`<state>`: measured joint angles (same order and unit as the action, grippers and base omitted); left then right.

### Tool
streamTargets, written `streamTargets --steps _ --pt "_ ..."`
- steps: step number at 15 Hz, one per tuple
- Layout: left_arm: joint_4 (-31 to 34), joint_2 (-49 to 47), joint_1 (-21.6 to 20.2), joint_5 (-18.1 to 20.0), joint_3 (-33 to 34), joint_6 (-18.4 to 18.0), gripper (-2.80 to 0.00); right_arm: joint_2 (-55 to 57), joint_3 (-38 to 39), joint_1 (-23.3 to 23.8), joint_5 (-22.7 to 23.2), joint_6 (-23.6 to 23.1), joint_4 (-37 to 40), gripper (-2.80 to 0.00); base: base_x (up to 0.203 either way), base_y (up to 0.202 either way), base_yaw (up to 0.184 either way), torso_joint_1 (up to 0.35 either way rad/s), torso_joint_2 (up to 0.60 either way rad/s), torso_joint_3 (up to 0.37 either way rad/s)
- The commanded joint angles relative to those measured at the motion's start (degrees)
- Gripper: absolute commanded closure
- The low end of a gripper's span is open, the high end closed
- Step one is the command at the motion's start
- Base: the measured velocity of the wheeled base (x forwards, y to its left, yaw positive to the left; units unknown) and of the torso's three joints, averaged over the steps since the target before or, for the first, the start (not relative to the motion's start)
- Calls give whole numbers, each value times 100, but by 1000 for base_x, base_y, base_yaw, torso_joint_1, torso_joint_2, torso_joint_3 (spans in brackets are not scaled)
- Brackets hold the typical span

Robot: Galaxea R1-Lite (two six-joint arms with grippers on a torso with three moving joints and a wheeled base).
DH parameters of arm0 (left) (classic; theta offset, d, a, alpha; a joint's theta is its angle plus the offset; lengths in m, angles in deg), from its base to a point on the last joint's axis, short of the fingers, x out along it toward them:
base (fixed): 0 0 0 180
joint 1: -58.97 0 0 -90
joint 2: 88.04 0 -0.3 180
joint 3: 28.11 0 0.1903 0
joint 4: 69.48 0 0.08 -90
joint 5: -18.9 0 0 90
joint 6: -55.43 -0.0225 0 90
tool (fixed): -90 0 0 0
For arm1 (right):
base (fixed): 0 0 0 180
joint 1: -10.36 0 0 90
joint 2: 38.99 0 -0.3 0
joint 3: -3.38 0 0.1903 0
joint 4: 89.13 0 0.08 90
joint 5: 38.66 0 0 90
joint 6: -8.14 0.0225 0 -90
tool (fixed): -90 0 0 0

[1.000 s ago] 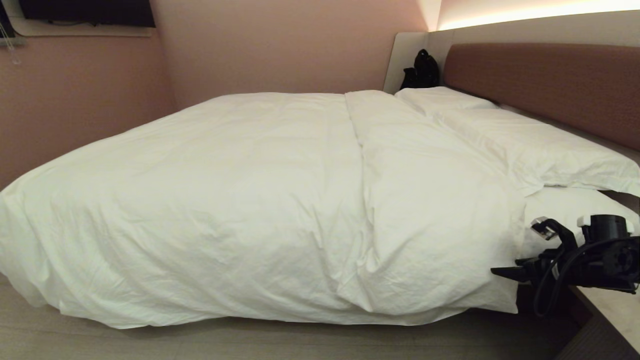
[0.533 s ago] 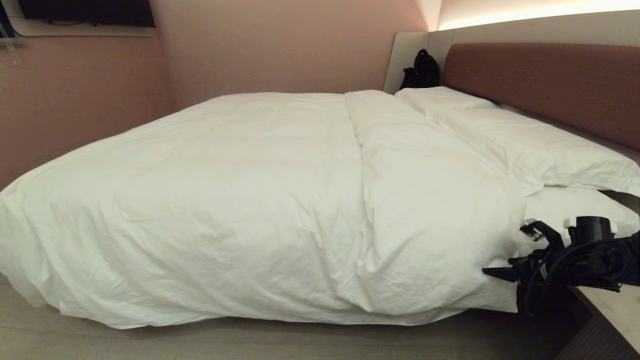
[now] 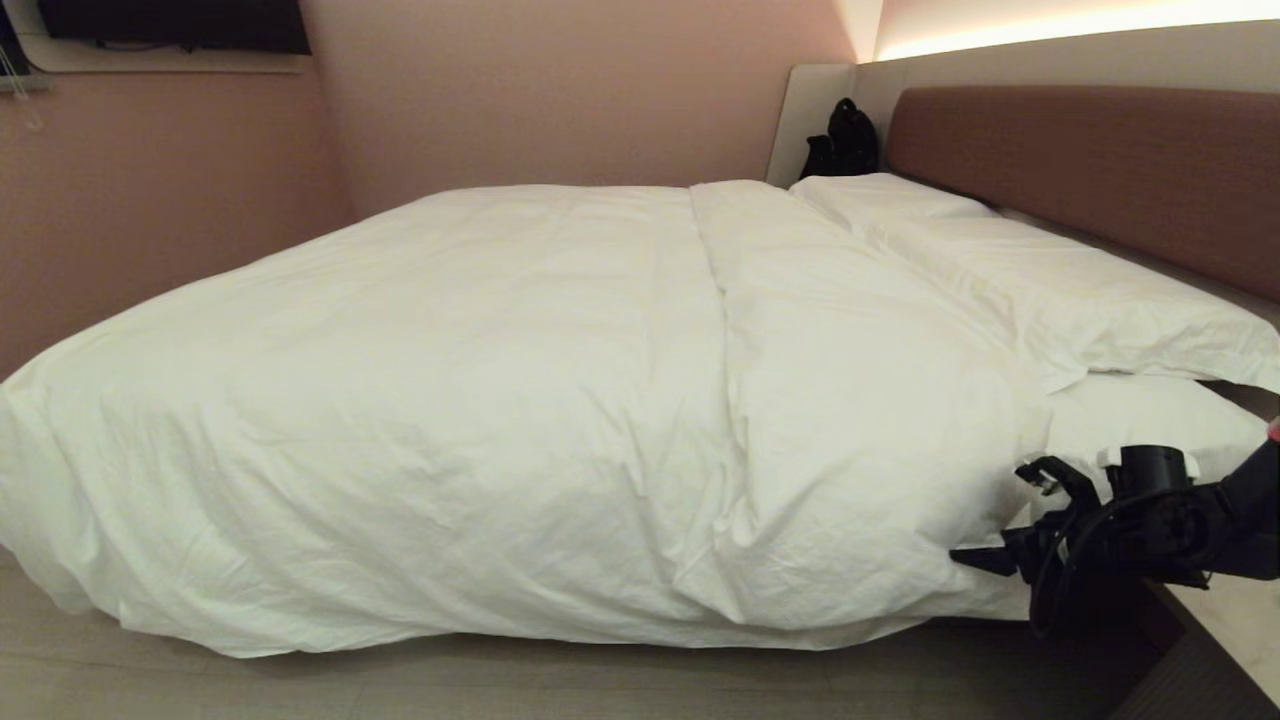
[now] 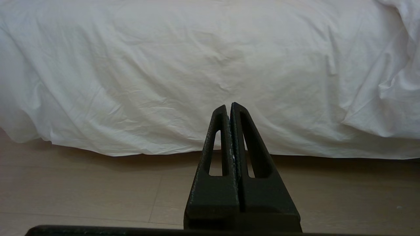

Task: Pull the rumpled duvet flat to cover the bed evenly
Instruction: Flatten the corners of the folded blanket

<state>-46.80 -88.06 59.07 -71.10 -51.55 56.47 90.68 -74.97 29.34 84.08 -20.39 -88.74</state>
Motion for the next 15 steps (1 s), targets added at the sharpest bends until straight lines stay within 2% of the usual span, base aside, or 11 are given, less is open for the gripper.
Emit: streamTargets --steps 1,2,3,15 --pt "-2 2 -1 0 -1 2 0 140 -4 -11 22 -21 -14 -280 0 0 0 0 0 0" --pt "-2 2 -1 0 -1 2 0 184 -11 -17 22 -16 -14 -37 0 0 0 0 0 0" --pt "-2 2 -1 0 -1 2 0 224 -39 -17 22 -14 -14 0 0 0 0 0 0 0" --pt "-2 2 -1 0 -1 2 0 300 -124 -17 -8 43 21 0 0 0 0 0 0 0"
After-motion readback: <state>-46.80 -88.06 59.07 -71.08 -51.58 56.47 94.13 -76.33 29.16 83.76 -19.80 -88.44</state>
